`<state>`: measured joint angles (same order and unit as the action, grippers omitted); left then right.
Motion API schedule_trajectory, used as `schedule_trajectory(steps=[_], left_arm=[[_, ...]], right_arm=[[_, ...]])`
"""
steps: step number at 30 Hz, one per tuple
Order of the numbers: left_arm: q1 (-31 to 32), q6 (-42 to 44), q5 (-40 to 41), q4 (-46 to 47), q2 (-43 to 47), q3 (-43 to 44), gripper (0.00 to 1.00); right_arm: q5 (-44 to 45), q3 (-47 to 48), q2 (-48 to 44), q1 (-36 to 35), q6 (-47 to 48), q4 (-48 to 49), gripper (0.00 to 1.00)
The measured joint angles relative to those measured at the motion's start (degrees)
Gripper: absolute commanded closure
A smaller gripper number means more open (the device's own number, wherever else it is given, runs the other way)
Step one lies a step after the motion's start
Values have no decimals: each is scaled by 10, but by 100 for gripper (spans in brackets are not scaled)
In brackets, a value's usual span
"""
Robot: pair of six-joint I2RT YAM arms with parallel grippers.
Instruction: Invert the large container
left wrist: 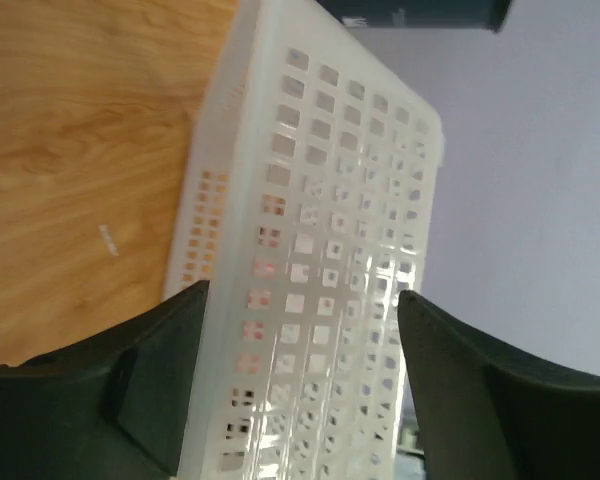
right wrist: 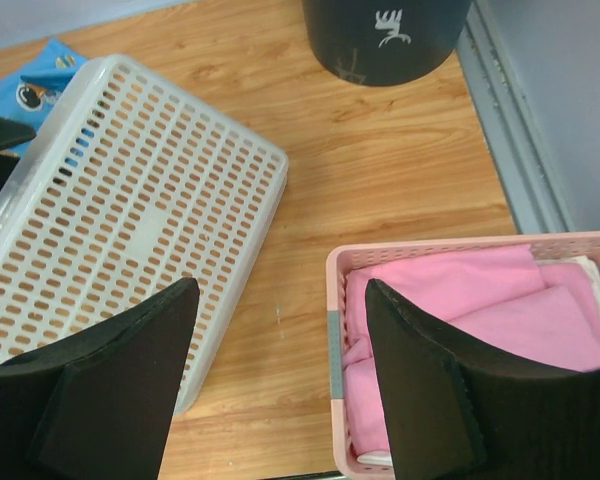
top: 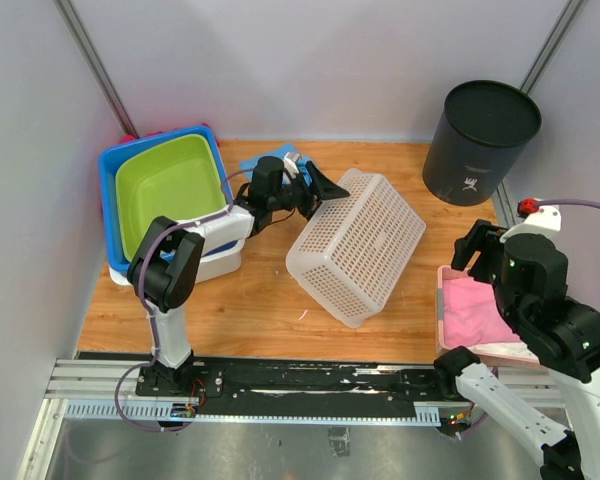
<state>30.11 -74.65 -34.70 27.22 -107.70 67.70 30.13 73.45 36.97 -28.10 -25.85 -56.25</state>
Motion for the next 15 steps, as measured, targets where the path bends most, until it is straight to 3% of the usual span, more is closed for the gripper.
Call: schedule_trajectory(steps=[4,9,15], left_arm=[[-4,121,41,-163,-15,84,1],[-3,261,128,-343,-33,182,1],[8,379,239,-482,-42,262,1]], right_arm=[[-28,-30,2,0,-17,2,30],[-62,-50,10,0,-31,3,30],[-80,-66,17,0,-41,6,29]])
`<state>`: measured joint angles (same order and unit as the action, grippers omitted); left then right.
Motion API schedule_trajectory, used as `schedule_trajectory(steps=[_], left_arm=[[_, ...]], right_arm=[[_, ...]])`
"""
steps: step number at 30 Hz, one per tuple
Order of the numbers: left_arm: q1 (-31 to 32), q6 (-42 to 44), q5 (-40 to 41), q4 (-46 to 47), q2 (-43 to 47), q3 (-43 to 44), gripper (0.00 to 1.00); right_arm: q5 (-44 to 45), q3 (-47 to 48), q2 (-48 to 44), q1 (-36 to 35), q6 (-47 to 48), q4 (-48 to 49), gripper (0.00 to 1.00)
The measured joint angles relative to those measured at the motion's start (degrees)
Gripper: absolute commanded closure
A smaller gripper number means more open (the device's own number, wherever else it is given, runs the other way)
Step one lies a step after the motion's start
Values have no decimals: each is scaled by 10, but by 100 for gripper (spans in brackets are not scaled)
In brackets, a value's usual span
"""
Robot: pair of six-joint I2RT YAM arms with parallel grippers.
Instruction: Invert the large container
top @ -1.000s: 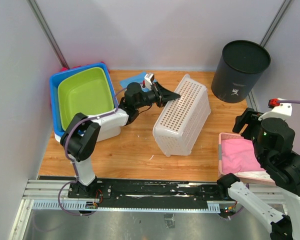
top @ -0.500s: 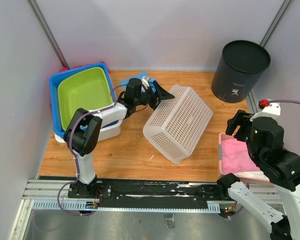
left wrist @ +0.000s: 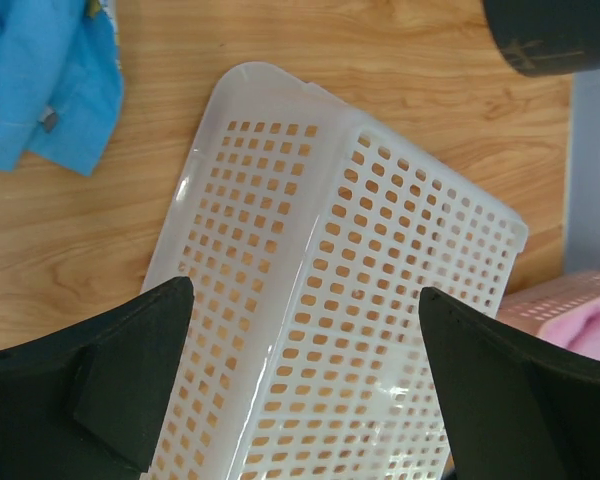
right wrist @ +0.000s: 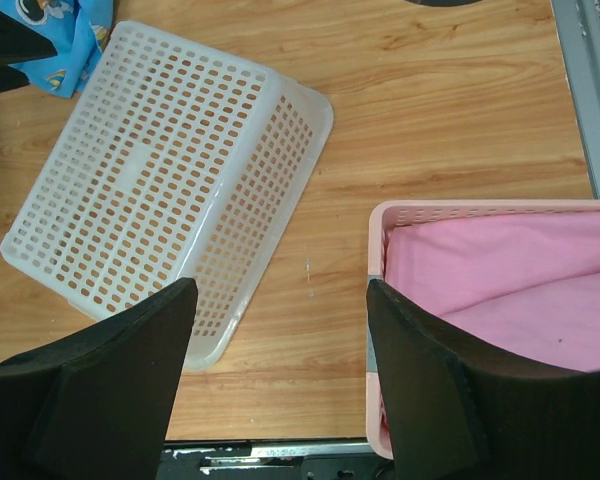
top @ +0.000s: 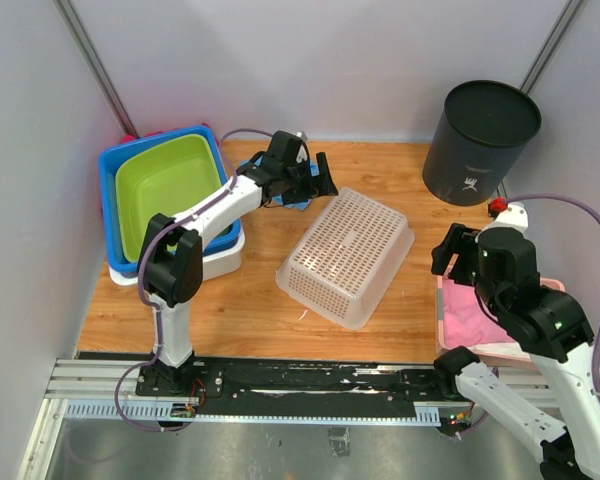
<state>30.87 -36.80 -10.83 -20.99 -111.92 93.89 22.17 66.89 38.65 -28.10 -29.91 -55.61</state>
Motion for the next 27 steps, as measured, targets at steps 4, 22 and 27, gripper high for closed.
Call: schedule_trajectory(steps=[4,22,27], left_arm=[[15,51,60,-47,0,26,1],[79,99,134,-109,198,-97,1],[78,96,136,-110,221,-146,1]], right_arm=[[-4,-4,13,0,-1,1,28],[-211,-45,278,289,17,90,29],[-259,-45,370,308,29,125,29]])
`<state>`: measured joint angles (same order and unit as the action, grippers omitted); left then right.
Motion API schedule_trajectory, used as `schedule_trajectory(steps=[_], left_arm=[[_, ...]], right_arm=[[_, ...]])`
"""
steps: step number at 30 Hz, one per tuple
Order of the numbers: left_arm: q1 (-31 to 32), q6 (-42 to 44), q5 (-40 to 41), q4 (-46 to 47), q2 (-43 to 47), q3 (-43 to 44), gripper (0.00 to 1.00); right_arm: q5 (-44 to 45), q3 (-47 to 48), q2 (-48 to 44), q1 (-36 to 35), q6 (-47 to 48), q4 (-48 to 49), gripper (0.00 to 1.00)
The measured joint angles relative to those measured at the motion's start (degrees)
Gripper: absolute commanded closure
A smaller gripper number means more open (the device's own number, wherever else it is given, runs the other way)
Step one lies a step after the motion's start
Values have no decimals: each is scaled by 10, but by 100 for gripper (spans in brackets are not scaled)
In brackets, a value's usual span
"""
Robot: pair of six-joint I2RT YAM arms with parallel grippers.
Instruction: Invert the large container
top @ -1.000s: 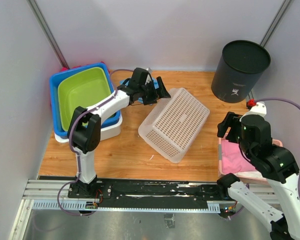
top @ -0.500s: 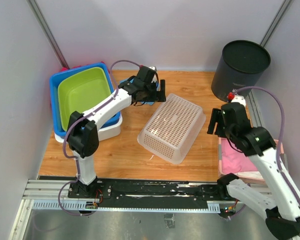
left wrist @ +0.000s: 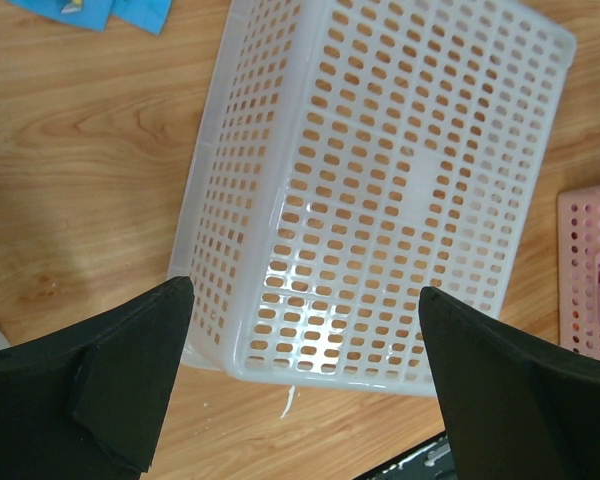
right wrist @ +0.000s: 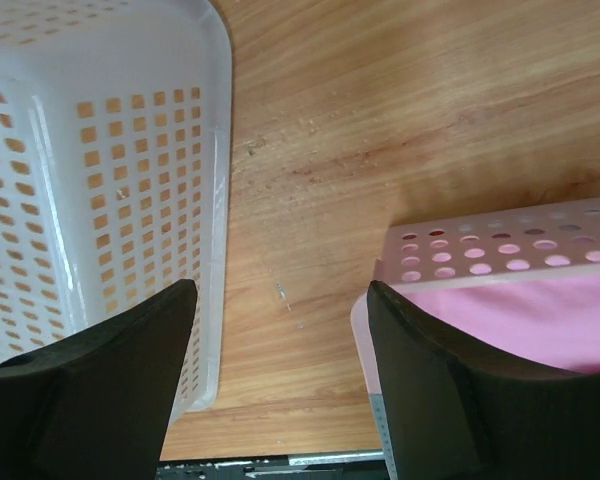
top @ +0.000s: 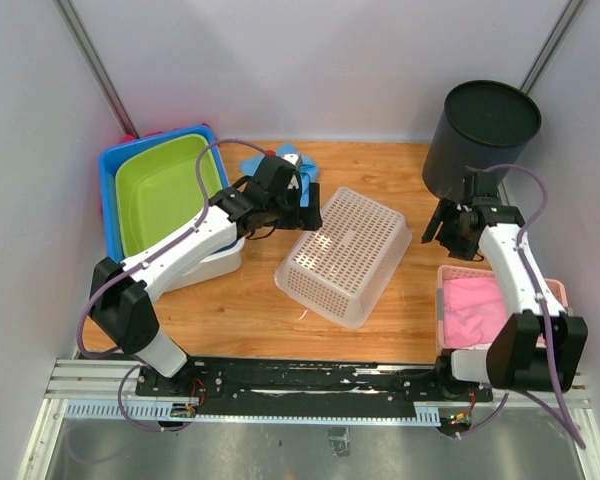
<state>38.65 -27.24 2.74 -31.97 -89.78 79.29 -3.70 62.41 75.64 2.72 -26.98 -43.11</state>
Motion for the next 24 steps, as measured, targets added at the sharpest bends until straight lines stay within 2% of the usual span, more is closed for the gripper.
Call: schedule_trajectory(steps=[5,9,15,19,24], left_arm=[[0,1,0,-3,0,-12,1],[0,2,3,-3,0,-14,1],[0,2,7,-3,2,-25,1],[0,2,6,-3,7,-28,1],[0,2,7,-3,23,-34,1]], right_arm=[[-14,-36,26,15,4,17,29],[-24,-88,-24,27,11,30,29],[-38,-155,-82,30,23,-3,29],[-40,-134,-113,30,29,-8,28],[-38,-46,-73,30,27,20,28]])
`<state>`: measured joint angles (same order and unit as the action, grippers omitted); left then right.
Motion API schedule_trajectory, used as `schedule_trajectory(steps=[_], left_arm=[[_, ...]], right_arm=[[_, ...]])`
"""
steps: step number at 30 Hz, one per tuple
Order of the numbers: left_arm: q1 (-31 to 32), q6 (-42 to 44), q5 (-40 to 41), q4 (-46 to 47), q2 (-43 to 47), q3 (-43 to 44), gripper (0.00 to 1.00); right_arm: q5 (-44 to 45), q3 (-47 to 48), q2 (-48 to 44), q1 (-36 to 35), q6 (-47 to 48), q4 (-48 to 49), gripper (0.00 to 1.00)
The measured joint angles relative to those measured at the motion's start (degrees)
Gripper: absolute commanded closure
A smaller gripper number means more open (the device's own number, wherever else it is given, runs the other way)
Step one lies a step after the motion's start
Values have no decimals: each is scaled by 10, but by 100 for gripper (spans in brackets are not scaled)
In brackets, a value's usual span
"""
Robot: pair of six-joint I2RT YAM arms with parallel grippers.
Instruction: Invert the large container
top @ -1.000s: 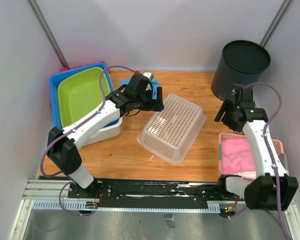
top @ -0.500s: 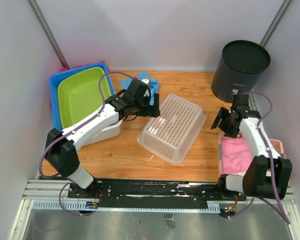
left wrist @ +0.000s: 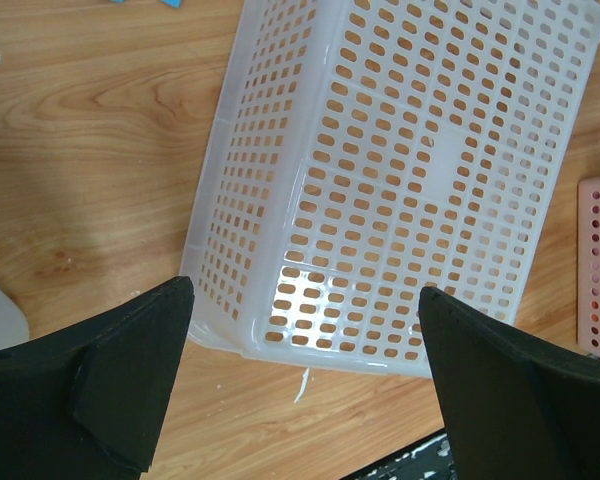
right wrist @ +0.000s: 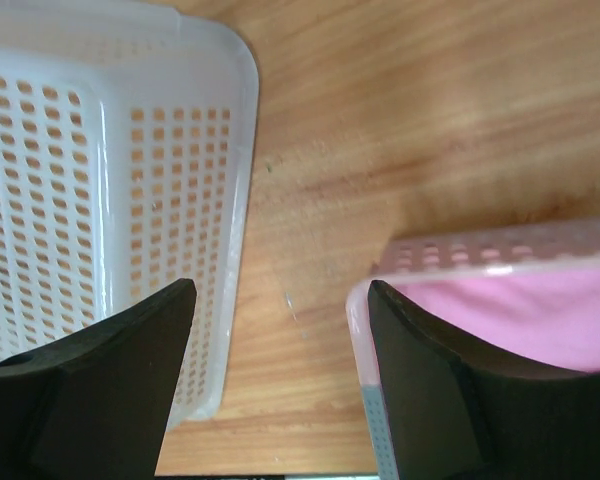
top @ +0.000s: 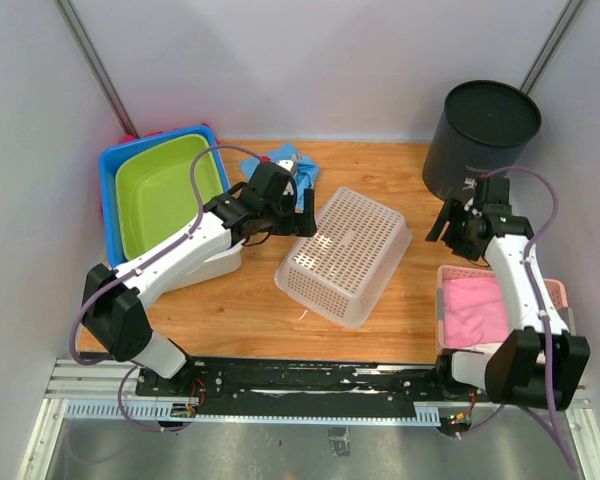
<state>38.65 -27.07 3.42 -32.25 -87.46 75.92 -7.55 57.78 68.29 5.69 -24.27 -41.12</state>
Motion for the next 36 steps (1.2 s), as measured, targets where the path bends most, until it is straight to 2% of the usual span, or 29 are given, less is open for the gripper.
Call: schedule_trajectory(steps=[6,10,17,23,31,36], left_arm=[[0,-4,7,0,10,-11,1],[0,-18,8,-11,21,-28,1],[0,-80,3,-22,73,-66,1],[0,-123,-10,-24,74,-90,1],[2,-144,-20,-26,79,-112,1],[10,-181,-24,-20,105,-147,1]], right_arm=[[-2,69,133,0,-7,23,28],[-3,64,188,0,-2,21,27],[-11,-12,103,0,14,14,27],[-35,-48,38,0,24,6,27],[-51,-44,-1,0,26,-33,26],[-77,12,26,0,18,-22,26]])
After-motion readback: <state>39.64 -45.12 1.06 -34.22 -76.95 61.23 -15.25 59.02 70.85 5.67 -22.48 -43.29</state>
